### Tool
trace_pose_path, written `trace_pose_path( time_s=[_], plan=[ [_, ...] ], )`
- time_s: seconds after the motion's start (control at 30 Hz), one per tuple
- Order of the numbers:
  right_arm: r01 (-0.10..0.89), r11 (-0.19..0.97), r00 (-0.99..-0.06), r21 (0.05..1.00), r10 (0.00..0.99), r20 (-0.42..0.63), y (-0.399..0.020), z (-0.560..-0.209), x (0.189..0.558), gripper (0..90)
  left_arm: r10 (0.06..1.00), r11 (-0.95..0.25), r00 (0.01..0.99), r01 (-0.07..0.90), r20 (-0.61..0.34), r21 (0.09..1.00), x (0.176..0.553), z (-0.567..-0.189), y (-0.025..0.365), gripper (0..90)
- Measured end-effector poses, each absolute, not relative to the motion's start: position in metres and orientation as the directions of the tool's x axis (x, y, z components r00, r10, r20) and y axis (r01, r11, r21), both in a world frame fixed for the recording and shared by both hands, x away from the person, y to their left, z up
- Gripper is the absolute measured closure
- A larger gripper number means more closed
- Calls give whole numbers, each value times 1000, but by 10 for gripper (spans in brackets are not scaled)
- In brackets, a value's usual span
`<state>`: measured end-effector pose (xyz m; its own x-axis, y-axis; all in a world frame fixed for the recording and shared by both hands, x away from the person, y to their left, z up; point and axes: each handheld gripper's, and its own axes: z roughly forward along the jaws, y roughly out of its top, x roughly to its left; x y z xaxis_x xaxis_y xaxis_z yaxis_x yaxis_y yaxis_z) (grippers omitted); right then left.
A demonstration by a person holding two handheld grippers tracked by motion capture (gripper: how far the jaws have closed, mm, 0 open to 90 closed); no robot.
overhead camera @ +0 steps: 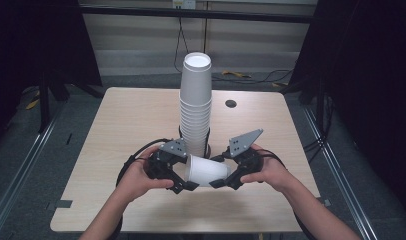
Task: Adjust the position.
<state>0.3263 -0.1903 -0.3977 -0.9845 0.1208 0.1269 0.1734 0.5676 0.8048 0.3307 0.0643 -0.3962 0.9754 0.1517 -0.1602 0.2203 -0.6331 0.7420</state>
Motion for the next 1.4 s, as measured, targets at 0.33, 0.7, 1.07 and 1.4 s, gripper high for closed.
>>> trace_pose_path(
  time_s=[0.33,0.7,1.07,1.4],
  plan=[
    [169,583,-985,795,121,121,-188,-396,326,238,150,-630,976,217,-157,746,331,-395,65,101],
    [150,586,-988,797,119,99,-187,-396,326,238,148,-632,977,211,-151,746,332,-392,67,111],
    [148,598,-988,788,117,97,-184,-401,326,240,152,-656,980,200,-132,728,330,-389,67,135],
    [160,587,-987,793,122,109,-184,-402,327,238,154,-655,980,198,-127,729,330,-387,67,150]
  ],
)
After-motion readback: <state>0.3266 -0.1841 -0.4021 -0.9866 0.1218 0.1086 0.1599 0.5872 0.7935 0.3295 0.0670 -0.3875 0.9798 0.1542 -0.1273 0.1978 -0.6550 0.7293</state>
